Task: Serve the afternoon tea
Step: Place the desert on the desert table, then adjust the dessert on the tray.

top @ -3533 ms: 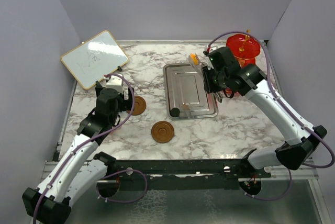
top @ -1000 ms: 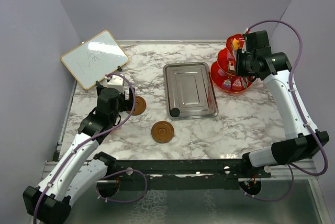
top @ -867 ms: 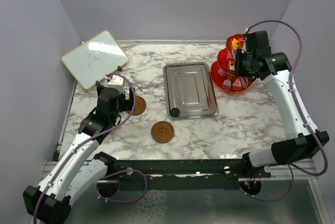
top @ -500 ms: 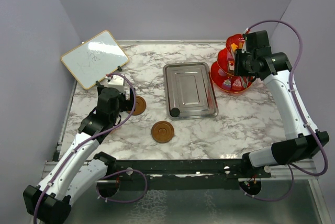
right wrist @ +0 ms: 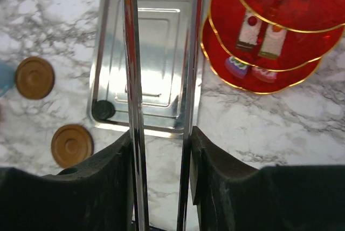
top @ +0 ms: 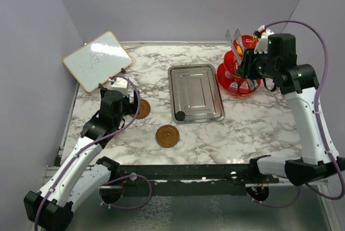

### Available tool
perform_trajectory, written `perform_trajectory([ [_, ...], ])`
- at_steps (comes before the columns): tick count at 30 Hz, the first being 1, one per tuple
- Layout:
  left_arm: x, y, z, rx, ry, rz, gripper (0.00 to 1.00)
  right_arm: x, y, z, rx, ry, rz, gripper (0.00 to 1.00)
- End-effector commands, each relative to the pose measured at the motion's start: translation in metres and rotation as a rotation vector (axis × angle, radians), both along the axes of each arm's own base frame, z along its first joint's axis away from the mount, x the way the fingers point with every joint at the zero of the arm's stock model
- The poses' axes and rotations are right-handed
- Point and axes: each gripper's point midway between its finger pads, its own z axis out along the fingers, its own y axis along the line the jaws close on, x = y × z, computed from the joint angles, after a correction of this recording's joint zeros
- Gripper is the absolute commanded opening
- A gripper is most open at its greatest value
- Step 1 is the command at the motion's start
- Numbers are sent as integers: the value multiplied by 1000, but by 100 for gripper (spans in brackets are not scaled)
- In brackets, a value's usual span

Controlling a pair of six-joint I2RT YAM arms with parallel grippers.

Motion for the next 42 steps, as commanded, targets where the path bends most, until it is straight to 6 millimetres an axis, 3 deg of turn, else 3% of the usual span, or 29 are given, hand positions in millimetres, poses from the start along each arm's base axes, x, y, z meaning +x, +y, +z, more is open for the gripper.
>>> perform_trajectory([
  [1,3,0,15,-13,-43,-2,99,-22,44,-1,168,10,239,38],
  [4,2,0,16,-14,-46,-2,99,-37,64,-23,242,96,342,36],
  [9,2,2,17,-14,-50,5,99,-55,74,-67,247,229,381,36],
  [17,2,0,17,-17,-47,-5,99,-103,93,-146,69,461,426,36],
  [21,2,1,17,-16,-51,2,99,-123,101,-174,-54,537,446,36],
  [33,2,0,17,-17,-50,-3,99,-144,115,-200,-157,618,509,37],
  [42,2,0,17,-16,-47,-4,99,-140,129,-203,-167,617,546,41],
])
